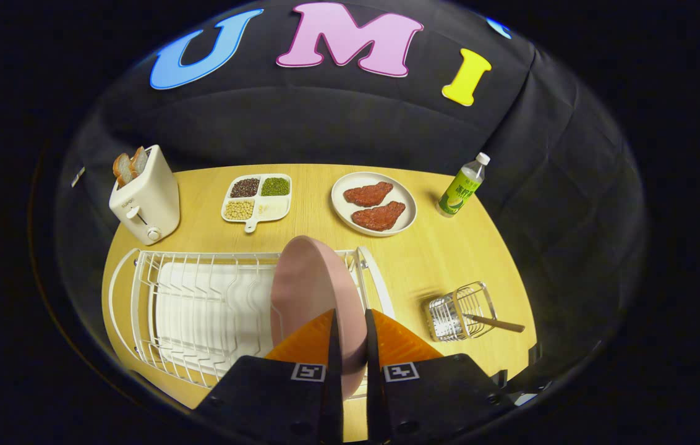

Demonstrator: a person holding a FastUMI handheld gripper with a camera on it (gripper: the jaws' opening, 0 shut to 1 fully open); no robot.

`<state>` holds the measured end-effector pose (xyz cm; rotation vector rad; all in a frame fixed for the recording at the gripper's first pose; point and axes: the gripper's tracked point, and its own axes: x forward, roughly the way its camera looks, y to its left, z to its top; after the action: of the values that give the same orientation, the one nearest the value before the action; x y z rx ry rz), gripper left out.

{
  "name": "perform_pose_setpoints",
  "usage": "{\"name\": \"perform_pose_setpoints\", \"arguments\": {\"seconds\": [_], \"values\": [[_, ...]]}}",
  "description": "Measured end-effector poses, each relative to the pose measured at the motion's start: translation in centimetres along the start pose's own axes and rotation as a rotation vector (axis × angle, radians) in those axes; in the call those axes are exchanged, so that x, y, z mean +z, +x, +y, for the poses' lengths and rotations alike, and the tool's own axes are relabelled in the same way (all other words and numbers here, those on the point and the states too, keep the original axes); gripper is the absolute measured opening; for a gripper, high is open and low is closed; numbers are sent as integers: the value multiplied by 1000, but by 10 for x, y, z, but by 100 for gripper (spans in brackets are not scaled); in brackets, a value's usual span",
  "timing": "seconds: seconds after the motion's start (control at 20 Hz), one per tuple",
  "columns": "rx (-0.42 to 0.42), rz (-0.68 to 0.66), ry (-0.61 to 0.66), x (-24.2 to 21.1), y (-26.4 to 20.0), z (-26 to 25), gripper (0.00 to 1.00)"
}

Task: Take the plate from the dish rack, then take the spoon from the basket and place it into the plate.

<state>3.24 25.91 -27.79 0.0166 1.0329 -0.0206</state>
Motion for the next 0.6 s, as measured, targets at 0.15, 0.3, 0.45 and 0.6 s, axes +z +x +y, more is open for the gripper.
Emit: {"name": "perform_pose_setpoints", "arguments": {"seconds": [0.15, 0.3, 0.45, 0.6], "values": [[-33, -43, -69, 20, -10, -5, 18], [-80, -110, -163, 38, -26, -17, 18], [-36, -138, -154, 38, -45, -22, 18], [49, -140, -105, 26, -68, -33, 18]]}}
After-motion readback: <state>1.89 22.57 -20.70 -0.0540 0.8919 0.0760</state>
